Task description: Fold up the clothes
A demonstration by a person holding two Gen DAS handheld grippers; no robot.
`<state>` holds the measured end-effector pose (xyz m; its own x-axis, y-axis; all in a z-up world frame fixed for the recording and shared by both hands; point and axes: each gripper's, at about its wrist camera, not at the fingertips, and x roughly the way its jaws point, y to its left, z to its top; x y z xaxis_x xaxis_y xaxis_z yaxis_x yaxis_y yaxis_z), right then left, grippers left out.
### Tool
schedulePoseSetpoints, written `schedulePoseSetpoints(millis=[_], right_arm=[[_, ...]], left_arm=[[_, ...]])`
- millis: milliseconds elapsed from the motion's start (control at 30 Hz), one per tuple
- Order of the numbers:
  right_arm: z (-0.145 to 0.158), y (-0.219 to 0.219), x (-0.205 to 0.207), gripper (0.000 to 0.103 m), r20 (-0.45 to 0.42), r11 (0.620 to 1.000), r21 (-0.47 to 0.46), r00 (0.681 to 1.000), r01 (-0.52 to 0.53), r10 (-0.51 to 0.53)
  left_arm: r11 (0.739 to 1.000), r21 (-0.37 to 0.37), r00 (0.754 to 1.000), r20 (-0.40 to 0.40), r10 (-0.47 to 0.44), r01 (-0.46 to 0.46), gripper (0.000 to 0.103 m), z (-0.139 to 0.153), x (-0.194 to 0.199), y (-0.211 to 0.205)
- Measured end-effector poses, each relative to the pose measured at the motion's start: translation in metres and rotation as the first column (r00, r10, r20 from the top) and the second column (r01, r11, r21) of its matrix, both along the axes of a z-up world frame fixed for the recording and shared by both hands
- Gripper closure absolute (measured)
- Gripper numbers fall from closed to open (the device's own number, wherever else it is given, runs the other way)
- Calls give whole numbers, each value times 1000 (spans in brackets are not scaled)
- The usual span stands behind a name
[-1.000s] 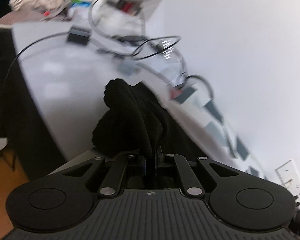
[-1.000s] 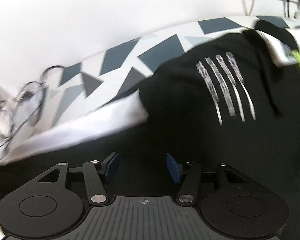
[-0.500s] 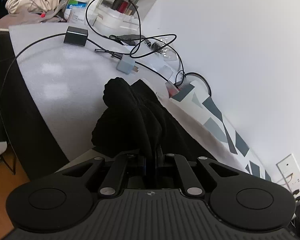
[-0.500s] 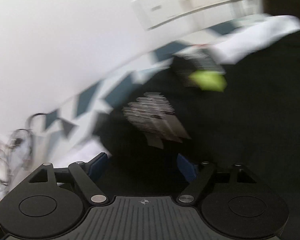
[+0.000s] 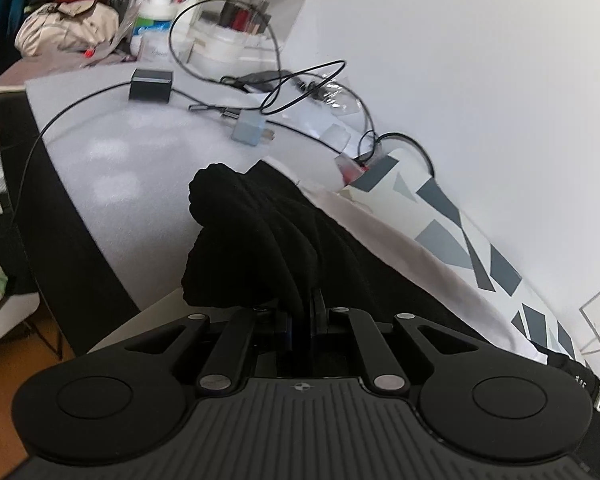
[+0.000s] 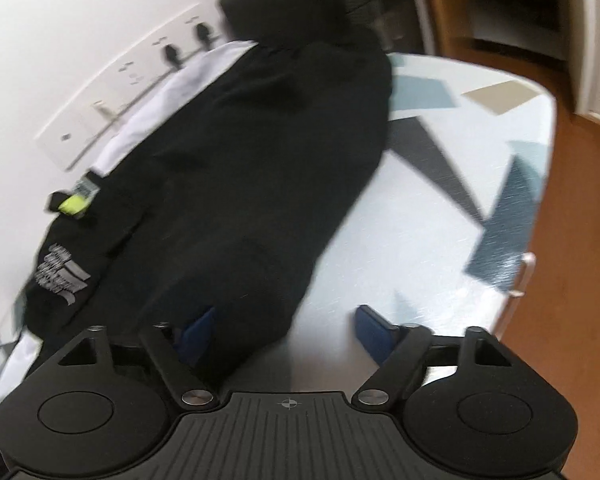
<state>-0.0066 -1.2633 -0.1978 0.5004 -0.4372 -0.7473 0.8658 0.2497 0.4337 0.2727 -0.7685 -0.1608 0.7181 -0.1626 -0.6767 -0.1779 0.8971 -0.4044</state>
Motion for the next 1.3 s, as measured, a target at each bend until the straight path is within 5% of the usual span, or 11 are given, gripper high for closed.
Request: schedulePoseSetpoints(millis=[133, 233, 367, 467, 533, 600, 733, 800, 900, 1067, 1300], right_arm=[[0, 7, 5, 48, 22, 999, 37, 1000, -15, 15], [1, 24, 9, 38, -35, 998, 23, 997, -63, 64], [-3, 37, 28, 27, -94, 991, -55, 988, -124, 119], [-4, 31, 51, 31, -138, 982, -122, 982, -144, 126], [0, 15, 60, 49, -98, 985, -138, 991, -104, 91], [15, -2, 60, 70, 41, 986, -167, 999, -28, 35], [47, -23, 53, 71, 229, 966, -247, 973, 78, -20], [54, -20, 43, 58, 226, 954, -274, 972, 121, -58], [50, -5, 23, 43, 157, 939, -309, 982, 149, -105], [18, 19, 0, 39, -35, 968, -199, 987, 150, -160], [-16, 38, 30, 30, -280, 967, -250, 960, -43, -30]], left_arm=[[1000, -22, 1000, -20, 12, -12, 95, -1, 5, 7], [1000, -20, 1000, -29, 8, -9, 95, -3, 7, 8], [1000, -19, 999, -48, 11, -12, 95, -5, 11, 7], [1000, -5, 999, -39, -4, 4, 95, -1, 13, 2], [1000, 0, 999, -30, -15, 15, 95, 1, 14, 0], [1000, -2, 999, -27, -21, 21, 95, 3, 16, -1], [1000, -13, 999, -31, -21, 21, 95, 2, 16, 3], [1000, -21, 999, -33, -20, 19, 95, 1, 16, 5], [1000, -24, 999, -39, -16, 15, 95, -2, 16, 7], [999, -26, 999, -39, -21, 20, 95, -2, 16, 7], [1000, -12, 998, -47, -29, 29, 95, -5, 14, 6]])
